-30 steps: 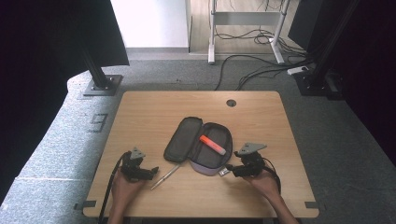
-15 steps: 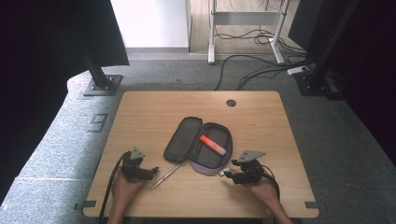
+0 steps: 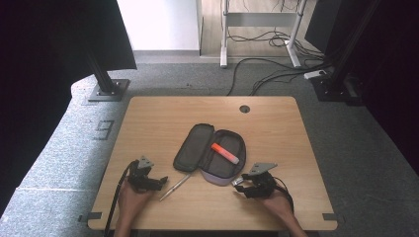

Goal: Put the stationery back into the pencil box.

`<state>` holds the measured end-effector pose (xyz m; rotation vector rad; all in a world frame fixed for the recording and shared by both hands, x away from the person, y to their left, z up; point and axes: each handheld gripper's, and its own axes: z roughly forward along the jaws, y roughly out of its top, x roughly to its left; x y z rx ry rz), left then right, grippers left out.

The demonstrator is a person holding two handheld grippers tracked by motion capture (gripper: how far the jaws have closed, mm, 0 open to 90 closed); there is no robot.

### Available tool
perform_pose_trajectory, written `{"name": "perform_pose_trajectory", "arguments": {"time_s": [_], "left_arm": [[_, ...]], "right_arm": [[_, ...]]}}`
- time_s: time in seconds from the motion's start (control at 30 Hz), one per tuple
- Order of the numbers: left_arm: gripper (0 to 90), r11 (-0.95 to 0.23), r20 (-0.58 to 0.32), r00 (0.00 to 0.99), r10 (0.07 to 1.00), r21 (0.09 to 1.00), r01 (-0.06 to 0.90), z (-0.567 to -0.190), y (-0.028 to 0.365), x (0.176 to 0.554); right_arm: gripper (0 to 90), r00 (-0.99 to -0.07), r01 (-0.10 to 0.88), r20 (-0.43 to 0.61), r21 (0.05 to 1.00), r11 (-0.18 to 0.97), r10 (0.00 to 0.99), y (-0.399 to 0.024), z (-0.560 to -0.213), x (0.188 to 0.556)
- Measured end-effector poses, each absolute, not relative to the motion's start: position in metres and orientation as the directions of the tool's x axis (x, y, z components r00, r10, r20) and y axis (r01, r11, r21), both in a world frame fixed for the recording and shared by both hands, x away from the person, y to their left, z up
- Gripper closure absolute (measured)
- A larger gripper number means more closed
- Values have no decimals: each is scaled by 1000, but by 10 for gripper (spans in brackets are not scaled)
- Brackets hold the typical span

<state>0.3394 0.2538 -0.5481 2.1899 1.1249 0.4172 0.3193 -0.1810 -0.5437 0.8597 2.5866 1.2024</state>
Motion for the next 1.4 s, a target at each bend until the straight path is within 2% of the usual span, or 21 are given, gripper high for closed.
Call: {"name": "perform_pose_trajectory", "arguments": {"time_s": [0.37,0.67,1.1,1.4], "left_arm": [[14,-434,-8,585,811,662,611,-548,254,339],[14,-434,-7,585,811,662,611,-548,254,339],[15,-434,-8,585,811,662,611,-548,254,339],[14,-434,-7,584,811,662,611,-548,254,339]], "right_arm": [[413,-839,416,84,735,535,538,-179,-544,300],[403,-826,432,120,762,482,551,-180,-543,317],[419,-848,387,81,769,508,524,-171,-544,320],[440,-861,385,90,758,526,501,-169,-545,310]]}}
